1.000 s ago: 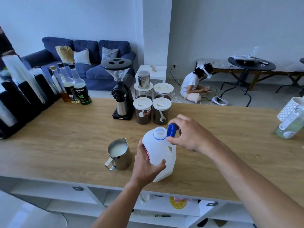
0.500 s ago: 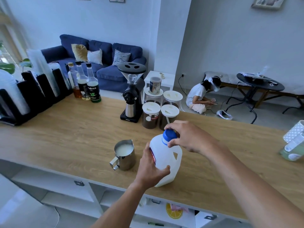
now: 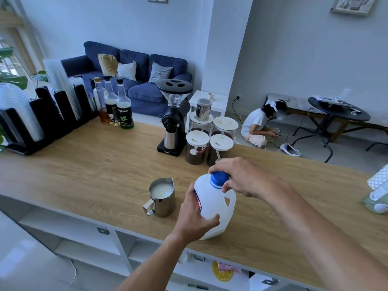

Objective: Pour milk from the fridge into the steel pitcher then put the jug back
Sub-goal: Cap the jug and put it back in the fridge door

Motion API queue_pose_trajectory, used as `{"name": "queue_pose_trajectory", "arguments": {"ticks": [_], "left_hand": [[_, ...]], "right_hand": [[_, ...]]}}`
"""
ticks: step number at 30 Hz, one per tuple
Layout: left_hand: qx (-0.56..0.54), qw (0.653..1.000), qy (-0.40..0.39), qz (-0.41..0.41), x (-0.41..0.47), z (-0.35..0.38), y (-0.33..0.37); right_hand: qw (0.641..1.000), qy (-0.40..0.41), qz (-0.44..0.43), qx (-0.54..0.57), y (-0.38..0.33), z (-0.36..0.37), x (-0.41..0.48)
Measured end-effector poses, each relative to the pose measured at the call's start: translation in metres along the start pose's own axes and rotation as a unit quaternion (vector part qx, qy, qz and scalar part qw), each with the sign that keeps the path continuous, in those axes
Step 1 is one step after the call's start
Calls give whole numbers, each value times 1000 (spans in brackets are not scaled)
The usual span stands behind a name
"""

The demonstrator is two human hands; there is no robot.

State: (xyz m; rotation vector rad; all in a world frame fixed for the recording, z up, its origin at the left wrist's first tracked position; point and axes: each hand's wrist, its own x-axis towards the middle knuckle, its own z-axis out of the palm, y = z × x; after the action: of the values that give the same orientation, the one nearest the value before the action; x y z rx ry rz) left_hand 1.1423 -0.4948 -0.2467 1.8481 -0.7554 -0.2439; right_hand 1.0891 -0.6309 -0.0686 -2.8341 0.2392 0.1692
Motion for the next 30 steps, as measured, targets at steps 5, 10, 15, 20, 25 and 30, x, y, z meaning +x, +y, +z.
{"name": "queue_pose_trajectory", "arguments": {"ticks": [5, 10, 15, 20, 25, 30], "left_hand": [[-2, 1000, -12, 0, 0, -2, -1], [3, 1000, -22, -4, 3, -2, 0], [5, 1000, -20, -1, 4, -1, 0], [5, 1000, -23, -7, 5, -1, -1], [-1, 999, -30, -11, 6, -2, -2], [-3, 999, -35, -15, 7, -2, -3]], "right_hand": [[999, -13, -7, 34, 2, -2, -3], [999, 16, 14, 24, 2, -3, 0], [1000, -4, 17, 12, 1, -5, 1], [999, -47, 10, 1, -4, -8, 1], [998, -53, 21, 4, -5, -9, 3], [998, -2, 53, -33, -5, -4, 5]]}}
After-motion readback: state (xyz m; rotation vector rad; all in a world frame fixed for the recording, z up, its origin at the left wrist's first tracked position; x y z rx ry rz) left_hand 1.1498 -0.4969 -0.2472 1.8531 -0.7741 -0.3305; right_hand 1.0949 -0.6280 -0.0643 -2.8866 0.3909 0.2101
